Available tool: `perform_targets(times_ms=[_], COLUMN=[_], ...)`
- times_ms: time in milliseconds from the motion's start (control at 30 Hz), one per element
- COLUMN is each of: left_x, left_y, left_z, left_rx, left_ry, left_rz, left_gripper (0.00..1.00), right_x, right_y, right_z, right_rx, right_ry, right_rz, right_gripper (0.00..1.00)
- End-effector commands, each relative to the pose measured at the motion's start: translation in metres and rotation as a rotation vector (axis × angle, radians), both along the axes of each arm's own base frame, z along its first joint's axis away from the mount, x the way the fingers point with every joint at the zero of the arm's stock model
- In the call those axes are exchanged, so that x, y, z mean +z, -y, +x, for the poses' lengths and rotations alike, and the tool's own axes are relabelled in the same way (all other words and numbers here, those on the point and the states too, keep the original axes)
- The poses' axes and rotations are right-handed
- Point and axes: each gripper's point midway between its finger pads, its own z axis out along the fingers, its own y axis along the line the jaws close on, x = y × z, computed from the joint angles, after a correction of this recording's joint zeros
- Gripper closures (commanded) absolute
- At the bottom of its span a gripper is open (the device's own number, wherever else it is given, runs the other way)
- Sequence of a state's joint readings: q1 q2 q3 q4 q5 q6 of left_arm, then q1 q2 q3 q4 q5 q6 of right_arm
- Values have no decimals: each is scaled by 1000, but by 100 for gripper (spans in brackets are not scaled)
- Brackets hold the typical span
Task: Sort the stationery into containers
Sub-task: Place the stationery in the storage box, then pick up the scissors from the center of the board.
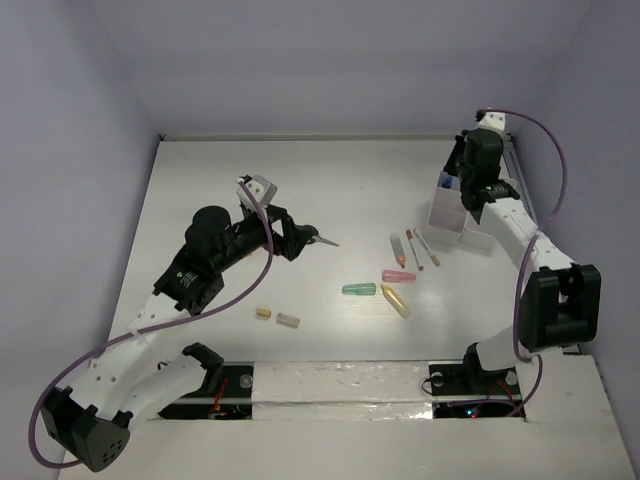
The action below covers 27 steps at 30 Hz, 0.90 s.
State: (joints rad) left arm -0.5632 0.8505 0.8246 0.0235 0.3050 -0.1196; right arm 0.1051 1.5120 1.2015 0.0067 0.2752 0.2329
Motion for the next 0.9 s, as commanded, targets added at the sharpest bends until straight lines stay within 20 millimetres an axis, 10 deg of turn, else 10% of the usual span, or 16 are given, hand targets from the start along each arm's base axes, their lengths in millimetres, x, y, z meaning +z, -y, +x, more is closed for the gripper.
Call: perform_targets(times_ms=[0,200,400,533,867], left_x=[6,7,17,23,23], left_y=[-3,-18,-39,-47,-47], left_z=[5,15,19,18,19], left_rx=[31,138,254,291,291], left_ry=[30,38,71,91,89], left_rz=[-4,4,-18,-37,-39], left_gripper=[19,22,23,23,23], right_x=[10,-54,-101,-127,-181], right_y=[-86,-234,-316,-343,-365], right_z=[-10,-46,-58,-55,-41], right_rx=[342,914,1132,1190,1174], right_ry=[-13,-215,-307,-359,-453], right_rz=[8,10,-118,-172,-332], right_gripper=[89,90,67,47,48])
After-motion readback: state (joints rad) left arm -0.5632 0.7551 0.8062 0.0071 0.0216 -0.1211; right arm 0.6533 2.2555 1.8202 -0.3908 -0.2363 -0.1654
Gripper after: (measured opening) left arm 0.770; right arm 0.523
